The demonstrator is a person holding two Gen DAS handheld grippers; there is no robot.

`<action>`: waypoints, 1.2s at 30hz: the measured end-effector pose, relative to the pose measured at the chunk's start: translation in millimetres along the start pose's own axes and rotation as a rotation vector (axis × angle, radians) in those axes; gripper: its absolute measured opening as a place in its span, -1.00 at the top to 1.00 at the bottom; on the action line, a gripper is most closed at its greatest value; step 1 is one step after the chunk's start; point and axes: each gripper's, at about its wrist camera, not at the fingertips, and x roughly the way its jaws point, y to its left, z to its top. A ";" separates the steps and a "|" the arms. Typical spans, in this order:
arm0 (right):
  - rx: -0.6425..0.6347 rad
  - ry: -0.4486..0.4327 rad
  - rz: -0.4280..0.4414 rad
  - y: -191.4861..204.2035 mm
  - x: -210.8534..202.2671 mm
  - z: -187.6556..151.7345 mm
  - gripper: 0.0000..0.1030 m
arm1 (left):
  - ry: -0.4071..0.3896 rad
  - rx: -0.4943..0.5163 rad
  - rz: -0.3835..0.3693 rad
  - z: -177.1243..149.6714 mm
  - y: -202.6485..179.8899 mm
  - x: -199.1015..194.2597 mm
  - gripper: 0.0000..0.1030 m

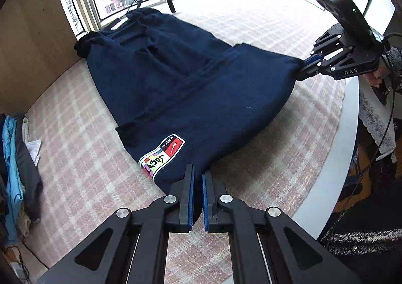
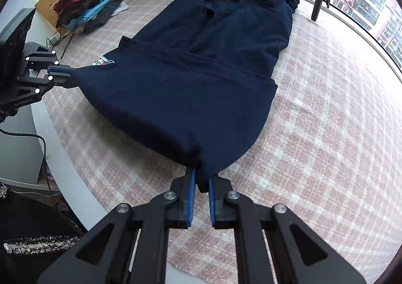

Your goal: Fold clothes

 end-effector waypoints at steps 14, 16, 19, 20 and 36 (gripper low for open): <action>0.004 -0.030 0.001 -1.8 -54.5 22.6 0.83 | -0.014 0.049 0.006 14.7 1.2 -7.0 0.91; 0.032 -0.039 0.008 -9.7 -65.4 23.3 0.81 | 0.032 0.039 -0.023 7.6 0.8 1.2 0.91; 0.073 -0.053 0.018 -21.4 -81.6 24.3 0.78 | 0.037 -0.004 0.000 7.4 22.1 -14.7 0.82; 0.087 -0.058 0.022 -25.3 -87.0 24.7 0.78 | 0.035 -0.019 0.011 7.7 30.2 -21.3 0.82; 0.312 -0.287 -0.025 -121.6 -136.2 124.2 0.41 | -0.105 -0.211 0.140 123.0 192.2 -57.9 0.65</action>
